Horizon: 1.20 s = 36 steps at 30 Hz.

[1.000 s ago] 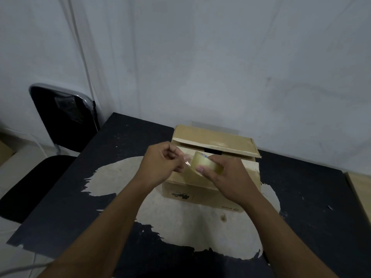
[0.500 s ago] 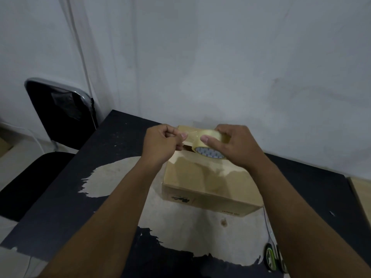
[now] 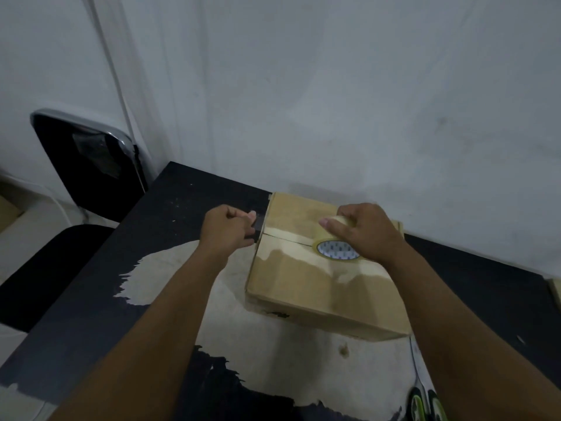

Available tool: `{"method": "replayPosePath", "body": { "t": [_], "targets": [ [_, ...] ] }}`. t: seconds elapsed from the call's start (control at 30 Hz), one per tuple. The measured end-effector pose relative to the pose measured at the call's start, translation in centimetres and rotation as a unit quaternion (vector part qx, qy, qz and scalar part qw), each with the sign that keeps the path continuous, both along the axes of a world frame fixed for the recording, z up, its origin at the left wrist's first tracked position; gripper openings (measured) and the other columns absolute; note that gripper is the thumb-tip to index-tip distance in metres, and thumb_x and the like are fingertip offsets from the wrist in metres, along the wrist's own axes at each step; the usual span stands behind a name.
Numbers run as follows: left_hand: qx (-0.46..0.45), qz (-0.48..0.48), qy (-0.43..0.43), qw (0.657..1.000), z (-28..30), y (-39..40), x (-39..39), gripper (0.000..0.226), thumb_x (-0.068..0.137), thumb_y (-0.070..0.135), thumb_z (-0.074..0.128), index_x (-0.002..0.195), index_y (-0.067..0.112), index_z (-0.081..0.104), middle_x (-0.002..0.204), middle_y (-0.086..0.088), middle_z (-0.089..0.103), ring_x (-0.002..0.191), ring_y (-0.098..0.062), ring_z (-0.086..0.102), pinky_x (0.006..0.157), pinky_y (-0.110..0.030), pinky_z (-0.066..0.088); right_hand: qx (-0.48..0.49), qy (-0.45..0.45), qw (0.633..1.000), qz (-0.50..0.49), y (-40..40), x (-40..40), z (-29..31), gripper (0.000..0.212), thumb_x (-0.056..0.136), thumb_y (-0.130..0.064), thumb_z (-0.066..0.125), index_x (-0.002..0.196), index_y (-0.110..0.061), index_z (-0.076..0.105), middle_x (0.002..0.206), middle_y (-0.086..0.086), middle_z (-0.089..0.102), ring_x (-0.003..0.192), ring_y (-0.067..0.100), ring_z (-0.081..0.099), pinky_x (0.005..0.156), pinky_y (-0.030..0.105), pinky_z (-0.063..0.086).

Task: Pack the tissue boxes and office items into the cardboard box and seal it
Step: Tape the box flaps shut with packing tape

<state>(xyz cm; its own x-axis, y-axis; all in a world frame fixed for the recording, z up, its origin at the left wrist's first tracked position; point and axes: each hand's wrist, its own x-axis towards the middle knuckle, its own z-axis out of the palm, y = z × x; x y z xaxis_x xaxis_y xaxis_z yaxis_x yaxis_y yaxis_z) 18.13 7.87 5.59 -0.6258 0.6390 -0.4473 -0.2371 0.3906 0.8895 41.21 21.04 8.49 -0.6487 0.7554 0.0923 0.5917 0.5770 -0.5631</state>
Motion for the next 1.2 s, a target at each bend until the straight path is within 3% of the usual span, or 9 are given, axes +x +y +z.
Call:
{"method": "replayPosePath", "body": {
  "t": [0.23,0.3,0.37,0.43,0.6,0.8,0.9,1.0,1.2],
  "targets": [
    [-0.038,0.009,-0.033,0.999,-2.0,0.5,0.2,0.019,0.099,0.014,0.066,0.111,0.001,0.06,0.105,-0.017,0.069,0.087,-0.028,0.075,0.063,-0.037,0.065,0.027,-0.036,0.999,-0.004,-0.4,-1.7,-1.0,0.056,0.09,-0.053,0.065,0.06,-0.008,0.046,0.05,0.002,0.029,0.047,0.015,0.034,0.054,0.034,0.029],
    [-0.04,0.007,-0.037,0.998,-2.1,0.5,0.1,0.02,0.1,0.014,0.064,0.113,0.0,0.059,0.102,-0.017,0.069,0.084,-0.028,0.075,0.055,-0.032,0.063,0.052,-0.065,0.996,-0.014,-0.5,-2.3,-1.2,0.049,0.089,-0.056,0.063,0.064,-0.014,0.057,0.048,-0.001,0.035,0.051,0.016,0.043,0.058,0.031,0.03],
    [-0.044,0.009,-0.051,0.998,-2.2,0.5,-0.1,0.02,0.101,0.013,0.063,0.114,-0.001,0.058,0.1,-0.018,0.07,0.082,-0.029,0.075,0.053,-0.032,0.062,0.075,-0.095,0.992,-0.02,-0.8,-3.2,-1.2,0.047,0.089,-0.059,0.06,0.091,-0.014,0.075,0.062,-0.004,0.058,0.071,0.023,0.06,0.064,0.028,0.032],
    [-0.053,0.011,-0.065,0.996,-2.3,0.6,-0.3,0.02,0.101,0.013,0.063,0.114,-0.001,0.058,0.102,-0.019,0.07,0.081,-0.031,0.076,0.052,-0.032,0.062,0.089,-0.113,0.989,-0.023,-0.9,-3.9,-1.2,0.055,0.089,-0.062,0.058,0.112,-0.015,0.075,0.096,0.002,0.076,0.097,0.026,0.067,0.07,0.027,0.035],
    [-0.072,-0.001,-0.098,0.993,-2.6,0.6,-0.7,0.015,0.1,0.012,0.065,0.108,0.003,0.058,0.105,-0.019,0.069,0.083,-0.032,0.075,0.055,-0.034,0.062,0.088,-0.135,0.987,-0.021,-0.9,-4.5,-1.2,0.057,0.089,-0.063,0.056,0.119,-0.017,0.073,0.118,0.002,0.073,0.111,0.025,0.065,0.073,0.027,0.037],
    [-0.082,0.0,-0.126,0.989,-2.6,0.9,-1.0,0.01,0.099,0.012,0.066,0.099,0.005,0.059,0.107,-0.018,0.066,0.087,-0.032,0.073,0.053,-0.034,0.061,0.067,-0.147,0.987,-0.03,-1.0,-4.7,-0.9,0.056,0.089,-0.061,0.057,0.119,-0.017,0.073,0.117,0.002,0.074,0.11,0.024,0.065,0.074,0.026,0.036],
    [-0.076,0.006,-0.1,0.992,-2.8,0.9,-1.1,0.012,0.099,0.014,0.066,0.102,0.004,0.06,0.108,-0.019,0.067,0.092,-0.035,0.073,0.059,-0.038,0.063,0.055,-0.147,0.987,-0.033,-1.0,-4.4,-0.9,0.055,0.089,-0.061,0.058,0.117,-0.016,0.073,0.116,0.002,0.074,0.108,0.024,0.065,0.075,0.027,0.039],
    [-0.084,0.005,-0.094,0.992,-2.9,0.9,-1.2,0.014,0.099,0.015,0.066,0.106,0.004,0.061,0.108,-0.017,0.068,0.093,-0.033,0.073,0.06,-0.039,0.063,0.029,-0.135,0.989,-0.043,-0.9,-4.1,-0.7,0.056,0.088,-0.06,0.06,0.119,-0.014,0.073,0.119,0.002,0.073,0.112,0.025,0.065,0.086,0.033,0.05],
    [-0.114,-0.006,-0.104,0.988,-3.7,1.3,-0.6,0.017,0.098,0.015,0.067,0.109,0.002,0.062,0.109,-0.015,0.065,0.089,-0.029,0.07,0.06,-0.037,0.059,0.023,-0.136,0.99,-0.04,-1.1,-4.1,-0.6,0.057,0.087,-0.059,0.061,0.12,-0.014,0.072,0.121,0.002,0.073,0.114,0.025,0.064,0.089,0.035,0.051]
  ]
}}
